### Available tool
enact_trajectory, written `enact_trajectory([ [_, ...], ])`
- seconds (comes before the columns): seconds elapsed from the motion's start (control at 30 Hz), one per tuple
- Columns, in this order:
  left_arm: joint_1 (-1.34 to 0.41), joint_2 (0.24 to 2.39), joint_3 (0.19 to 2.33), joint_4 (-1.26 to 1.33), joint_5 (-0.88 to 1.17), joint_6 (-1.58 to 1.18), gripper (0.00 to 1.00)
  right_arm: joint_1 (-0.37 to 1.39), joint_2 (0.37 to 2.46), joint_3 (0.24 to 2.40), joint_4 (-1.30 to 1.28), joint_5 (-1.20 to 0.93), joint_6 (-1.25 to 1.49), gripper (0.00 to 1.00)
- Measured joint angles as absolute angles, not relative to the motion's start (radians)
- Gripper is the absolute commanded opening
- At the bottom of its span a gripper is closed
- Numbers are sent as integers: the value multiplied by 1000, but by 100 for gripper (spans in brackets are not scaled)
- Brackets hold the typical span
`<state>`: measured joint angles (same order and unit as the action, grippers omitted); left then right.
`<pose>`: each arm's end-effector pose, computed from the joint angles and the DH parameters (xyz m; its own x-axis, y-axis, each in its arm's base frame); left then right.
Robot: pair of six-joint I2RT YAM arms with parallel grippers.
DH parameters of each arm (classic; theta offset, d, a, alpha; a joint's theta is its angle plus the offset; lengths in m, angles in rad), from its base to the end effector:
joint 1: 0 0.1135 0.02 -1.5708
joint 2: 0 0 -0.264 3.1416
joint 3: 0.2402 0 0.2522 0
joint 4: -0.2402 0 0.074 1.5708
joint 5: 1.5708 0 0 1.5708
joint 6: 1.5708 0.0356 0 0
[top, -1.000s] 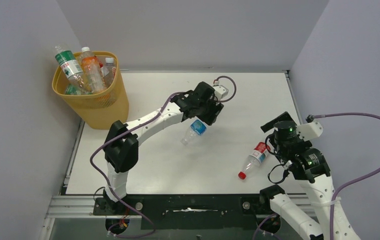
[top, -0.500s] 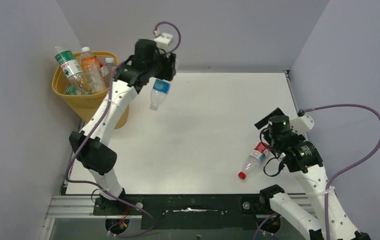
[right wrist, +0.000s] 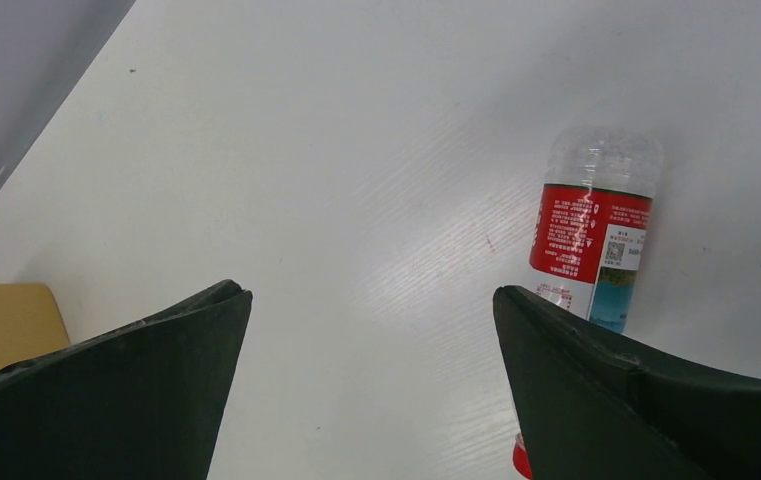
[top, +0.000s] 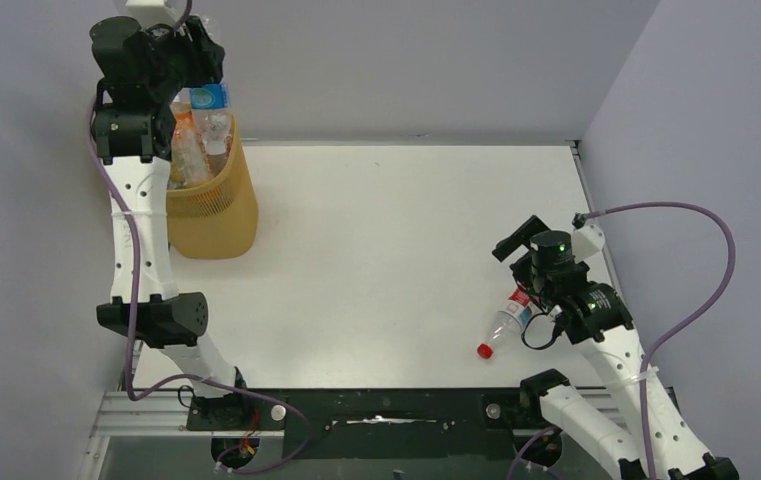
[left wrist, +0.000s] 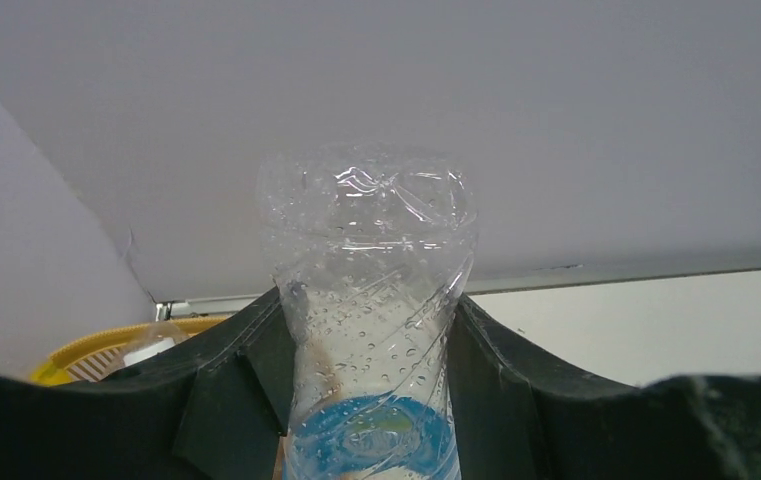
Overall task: Put the plastic bottles in the bin
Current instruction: Place the plastic bottle in the trash bin.
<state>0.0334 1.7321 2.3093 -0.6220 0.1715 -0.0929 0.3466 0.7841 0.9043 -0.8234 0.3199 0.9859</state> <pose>0.3439 0.0054 0.5531 -0.0573 -0.0934 -0.9940 0.1328 0.9861 -0.1003 0.1461 0.0409 0.3192 -0.4165 0.6911 -0.5907 0.4536 0.7211 0.5237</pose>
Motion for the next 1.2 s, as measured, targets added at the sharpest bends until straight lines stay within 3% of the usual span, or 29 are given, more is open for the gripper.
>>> enact_trajectory([
  [0.43, 89, 1660, 2168, -573, 13, -76, 48, 347, 820, 878, -726, 204, 922, 98],
  [0.67, 179, 1523, 1945, -434, -105, -62, 48, 347, 929, 881, -688, 121, 883, 98],
  [0.97, 386, 1499, 1858, -234, -100, -91, 48, 348, 1021, 919, -673, 50, 861, 98],
  [1.2, 435, 1498, 1728, -59, -60, -123, 48, 377, 1046, 963, -645, 39, 855, 98],
])
